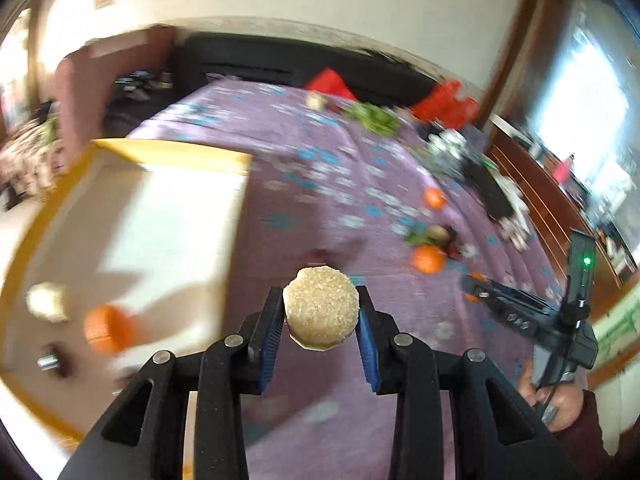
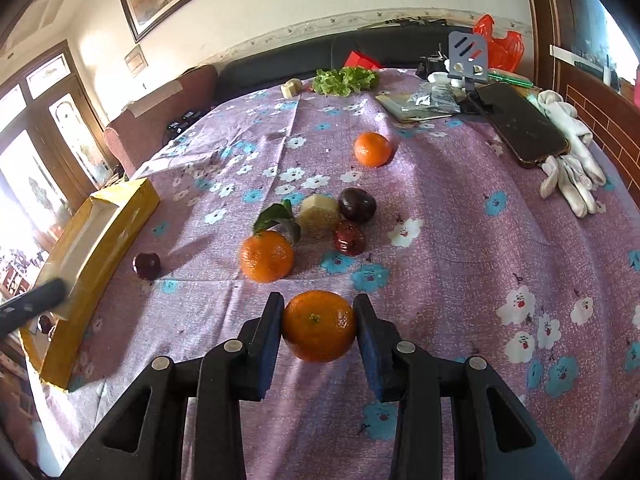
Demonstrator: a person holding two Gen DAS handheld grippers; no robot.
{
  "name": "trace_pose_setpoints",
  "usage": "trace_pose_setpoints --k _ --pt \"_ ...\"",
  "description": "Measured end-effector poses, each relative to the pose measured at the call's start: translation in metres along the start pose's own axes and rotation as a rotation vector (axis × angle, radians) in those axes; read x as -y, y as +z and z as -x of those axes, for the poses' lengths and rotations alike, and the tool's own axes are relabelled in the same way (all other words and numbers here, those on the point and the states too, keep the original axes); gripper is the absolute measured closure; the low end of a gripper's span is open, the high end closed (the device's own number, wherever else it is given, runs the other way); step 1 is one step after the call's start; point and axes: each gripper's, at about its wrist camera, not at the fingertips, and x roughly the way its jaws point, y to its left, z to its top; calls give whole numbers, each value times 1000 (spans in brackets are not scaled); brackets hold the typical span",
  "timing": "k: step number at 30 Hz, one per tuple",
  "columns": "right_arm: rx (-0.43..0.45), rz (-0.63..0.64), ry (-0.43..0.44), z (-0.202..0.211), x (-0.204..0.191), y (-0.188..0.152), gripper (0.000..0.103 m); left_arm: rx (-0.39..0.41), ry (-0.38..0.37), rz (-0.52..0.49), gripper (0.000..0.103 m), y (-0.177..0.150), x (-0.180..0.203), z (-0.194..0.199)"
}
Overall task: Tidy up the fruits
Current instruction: 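Lower round cake and tangerine into the tray and open both tools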
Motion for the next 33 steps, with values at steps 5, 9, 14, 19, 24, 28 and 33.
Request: trace_pose_setpoints --k 5,9,14,19,24,28,33 --pt "6 50 61 15 -47 14 64 36 138 116 69 -2 -73 41" --pt "4 118 169 24 -109 27 64 39 171 236 69 -13 -121 51" --pt "-61 215 278 12 -188 25 63 24 194 293 69 -24 -149 45" --pt "-128 306 326 -14 -254 11 63 -6 171 299 69 -26 -160 31" --pt "-195 365 294 -47 -288 0 63 -21 165 290 69 -14 -167 16" --pt "-231 393 262 -68 -300 -7 63 -19 152 300 67 -4 -175 10" --pt "-213 399 240 -70 -301 -5 63 45 143 347 29 -5 -182 28"
